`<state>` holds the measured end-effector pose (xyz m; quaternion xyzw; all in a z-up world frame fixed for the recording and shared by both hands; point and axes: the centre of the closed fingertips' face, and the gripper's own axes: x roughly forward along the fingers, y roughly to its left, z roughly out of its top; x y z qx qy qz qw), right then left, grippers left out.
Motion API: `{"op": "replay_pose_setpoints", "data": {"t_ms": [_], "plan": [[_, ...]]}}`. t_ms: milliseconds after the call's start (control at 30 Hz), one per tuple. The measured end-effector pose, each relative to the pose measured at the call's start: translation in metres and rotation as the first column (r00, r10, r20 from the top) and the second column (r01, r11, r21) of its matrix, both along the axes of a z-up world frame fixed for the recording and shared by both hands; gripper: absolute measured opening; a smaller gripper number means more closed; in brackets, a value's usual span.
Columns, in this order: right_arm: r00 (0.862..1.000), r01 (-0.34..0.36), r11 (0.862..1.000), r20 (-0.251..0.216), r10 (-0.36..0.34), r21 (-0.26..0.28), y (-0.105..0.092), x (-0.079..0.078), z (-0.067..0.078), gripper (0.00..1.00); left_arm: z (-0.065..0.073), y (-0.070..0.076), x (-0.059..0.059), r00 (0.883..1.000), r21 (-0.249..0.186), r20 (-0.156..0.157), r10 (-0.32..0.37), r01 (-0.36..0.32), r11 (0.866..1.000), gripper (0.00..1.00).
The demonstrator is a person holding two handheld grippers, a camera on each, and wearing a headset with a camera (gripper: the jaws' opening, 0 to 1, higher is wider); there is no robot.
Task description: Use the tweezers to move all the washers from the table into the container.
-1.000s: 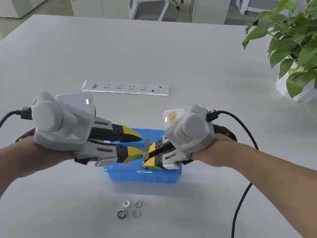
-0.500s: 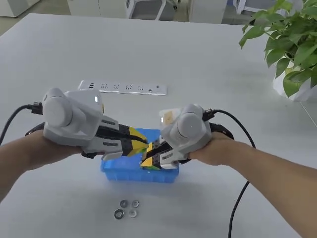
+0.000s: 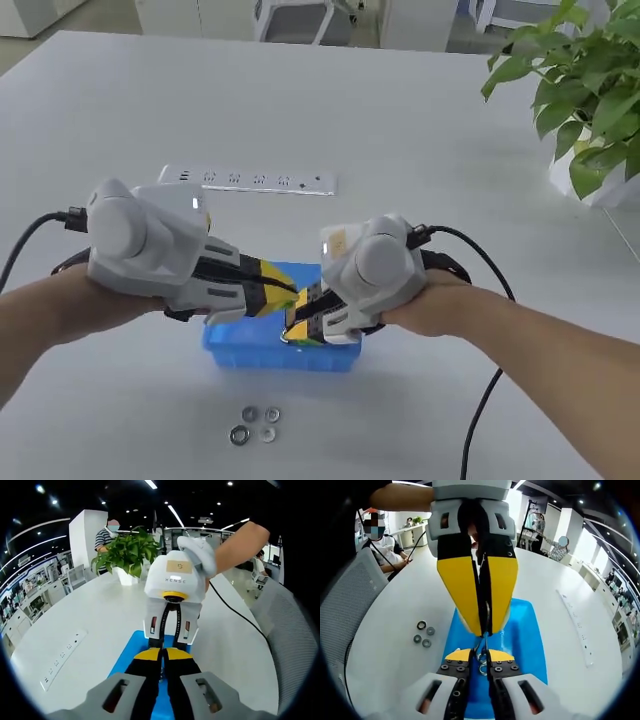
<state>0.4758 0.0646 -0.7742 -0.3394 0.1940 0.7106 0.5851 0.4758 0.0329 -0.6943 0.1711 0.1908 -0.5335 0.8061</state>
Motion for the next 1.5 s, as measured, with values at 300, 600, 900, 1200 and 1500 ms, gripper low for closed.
{"op": "replay_pose_setpoints", "data": {"t_ms": [300, 600, 900, 1200, 1500], "plan": [[1.0, 0.018, 1.0, 0.006, -0.018, 0.009, -0.003, 0.003, 0.008, 0.15, 0.005, 0.001, 0.001, 1.0, -0.005, 0.008, 0.004, -0.004, 1.0, 0.06], [0.999, 0.043, 0.999, 0.016, -0.043, 0.023, -0.009, 0.002, 0.021, 0.18, 0.016, -0.001, -0.002, 1.0, -0.006, 0.022, 0.0, 0.0, 1.0, 0.06], [0.995, 0.091, 0.995, 0.022, -0.092, 0.041, -0.019, 0.001, 0.036, 0.23, 0.029, -0.001, -0.006, 0.999, -0.003, 0.039, -0.003, 0.004, 1.0, 0.06], [0.987, 0.157, 0.986, 0.014, -0.158, 0.058, -0.035, -0.004, 0.048, 0.28, 0.041, -0.002, -0.013, 0.999, 0.003, 0.054, -0.01, 0.01, 1.0, 0.06], [0.974, 0.227, 0.972, -0.001, -0.227, 0.064, -0.052, -0.011, 0.056, 0.36, 0.049, -0.001, -0.022, 0.998, 0.013, 0.057, -0.001, 0.0, 1.0, 0.06]]}}
